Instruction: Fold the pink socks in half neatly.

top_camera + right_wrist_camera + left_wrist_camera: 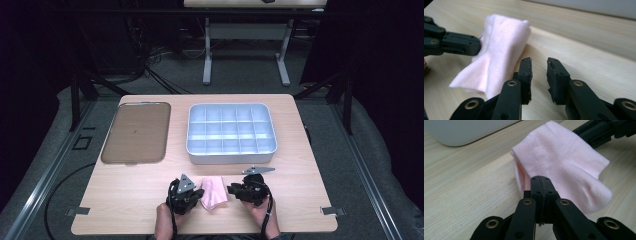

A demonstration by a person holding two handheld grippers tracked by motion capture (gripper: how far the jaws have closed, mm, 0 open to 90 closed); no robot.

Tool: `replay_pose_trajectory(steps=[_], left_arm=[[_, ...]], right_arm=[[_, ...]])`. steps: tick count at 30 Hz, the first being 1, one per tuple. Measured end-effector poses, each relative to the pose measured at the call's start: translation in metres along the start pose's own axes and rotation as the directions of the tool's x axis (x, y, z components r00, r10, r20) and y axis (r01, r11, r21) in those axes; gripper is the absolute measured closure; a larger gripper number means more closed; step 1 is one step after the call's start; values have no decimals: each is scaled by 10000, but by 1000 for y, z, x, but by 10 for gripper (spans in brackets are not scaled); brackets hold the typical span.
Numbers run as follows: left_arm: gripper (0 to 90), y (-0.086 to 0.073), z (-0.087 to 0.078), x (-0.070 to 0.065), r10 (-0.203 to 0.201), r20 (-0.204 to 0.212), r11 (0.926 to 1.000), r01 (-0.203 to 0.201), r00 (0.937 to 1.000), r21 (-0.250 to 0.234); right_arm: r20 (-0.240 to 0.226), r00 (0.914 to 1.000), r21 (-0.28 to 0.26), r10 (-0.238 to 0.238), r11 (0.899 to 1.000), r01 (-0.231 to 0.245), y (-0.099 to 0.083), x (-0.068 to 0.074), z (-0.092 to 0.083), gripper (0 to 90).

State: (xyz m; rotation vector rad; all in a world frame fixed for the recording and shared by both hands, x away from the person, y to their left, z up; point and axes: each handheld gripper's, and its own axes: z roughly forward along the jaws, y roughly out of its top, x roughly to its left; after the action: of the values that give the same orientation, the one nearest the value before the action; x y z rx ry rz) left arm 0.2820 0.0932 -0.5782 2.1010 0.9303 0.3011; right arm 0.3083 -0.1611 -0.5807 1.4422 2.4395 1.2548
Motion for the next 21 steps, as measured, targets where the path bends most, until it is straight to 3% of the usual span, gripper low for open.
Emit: replay_pose_trajectory(steps=[4, 7, 8, 13, 18, 21], left_arm=[[900, 0, 0, -1, 11, -40, 10000, -11, 10000, 56], [899, 1, 0, -1, 22, -45, 9999, -22, 10000, 100], [900, 1, 0, -1, 10, -47, 10000, -10, 10000, 95], [899, 2, 0, -2, 33, -68, 9999, -32, 10000, 126], [899, 2, 0, -2, 33, -50, 9999, -32, 10000, 168], [899, 2, 0, 0, 12, 11, 9998, -12, 10000, 183]], right_arm=[[-1269, 9909, -317, 450, 9983, -494, 0, 0, 4, 667], [-2210, 9725, -494, 738, 9950, -867, 2, 1, 4, 597], [-2283, 9709, -503, 719, 9951, -855, 3, 3, 4, 587], [-2301, 9722, -122, 433, 9988, -474, 11, 17, 14, 503], [-1524, 9883, 482, 31, 9988, 43, 15, 30, 27, 461], [-1231, 9923, 622, -92, 9979, 170, 15, 33, 30, 458]])
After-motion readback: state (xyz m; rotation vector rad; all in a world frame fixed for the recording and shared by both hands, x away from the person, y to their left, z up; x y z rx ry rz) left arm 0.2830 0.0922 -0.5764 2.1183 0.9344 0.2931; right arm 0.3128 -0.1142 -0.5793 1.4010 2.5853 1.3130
